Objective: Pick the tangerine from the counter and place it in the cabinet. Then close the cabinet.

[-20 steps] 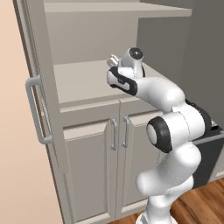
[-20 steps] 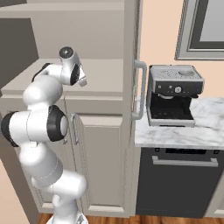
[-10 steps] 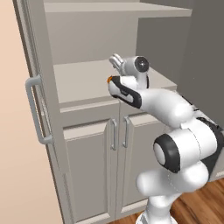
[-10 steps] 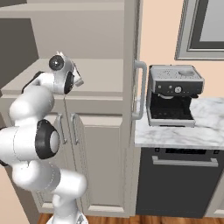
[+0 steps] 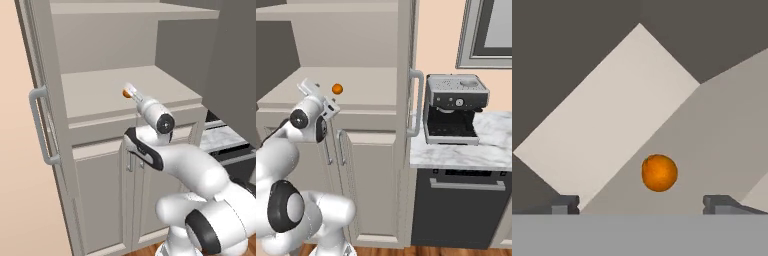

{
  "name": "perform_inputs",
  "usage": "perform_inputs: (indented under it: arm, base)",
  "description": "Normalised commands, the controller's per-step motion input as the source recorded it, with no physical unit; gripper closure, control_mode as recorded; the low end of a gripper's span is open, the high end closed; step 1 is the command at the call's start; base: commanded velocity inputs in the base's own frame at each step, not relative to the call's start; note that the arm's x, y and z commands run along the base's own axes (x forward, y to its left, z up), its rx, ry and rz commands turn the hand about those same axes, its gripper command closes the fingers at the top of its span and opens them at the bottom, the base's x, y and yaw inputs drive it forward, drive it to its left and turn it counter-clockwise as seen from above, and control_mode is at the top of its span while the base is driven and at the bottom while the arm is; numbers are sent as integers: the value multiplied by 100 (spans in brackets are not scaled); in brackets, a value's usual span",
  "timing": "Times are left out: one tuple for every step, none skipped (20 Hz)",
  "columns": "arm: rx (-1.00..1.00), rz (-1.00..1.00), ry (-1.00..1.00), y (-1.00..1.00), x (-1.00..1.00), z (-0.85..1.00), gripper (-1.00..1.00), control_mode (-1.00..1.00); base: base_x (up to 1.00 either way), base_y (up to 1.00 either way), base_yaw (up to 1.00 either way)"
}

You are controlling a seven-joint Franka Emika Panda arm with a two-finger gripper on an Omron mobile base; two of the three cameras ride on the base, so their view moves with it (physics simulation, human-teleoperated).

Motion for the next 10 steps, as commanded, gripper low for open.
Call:
perform_inputs:
  arm:
    - [-11,5,-5,0,-97,14,-100,-100]
    - [-8,3,-2,0,-100,9,-100,-100]
    - [-5,0,0,-3,-100,0,-100,-100]
    - [0,0,0,-9,-100,9,-100,-100]
    - [0,0,6,-16,-100,19,-100,-100]
    - [0,0,19,-6,-100,20,-100,-100]
    - [0,0,25,0,-100,24,-100,-100]
    - [-1,0,29,0,-100,24,-100,-100]
    - [-1,0,33,0,-100,23,-100,-100]
    - [-1,0,37,0,-100,21,-100,-100]
  base:
    - [0,0,0]
    - [0,0,0]
    - [0,0,0]
    - [0,0,0]
    - [0,0,0]
    - [0,0,0]
    - [0,0,0]
    - [0,0,0]
    - [0,0,0]
    - [0,0,0]
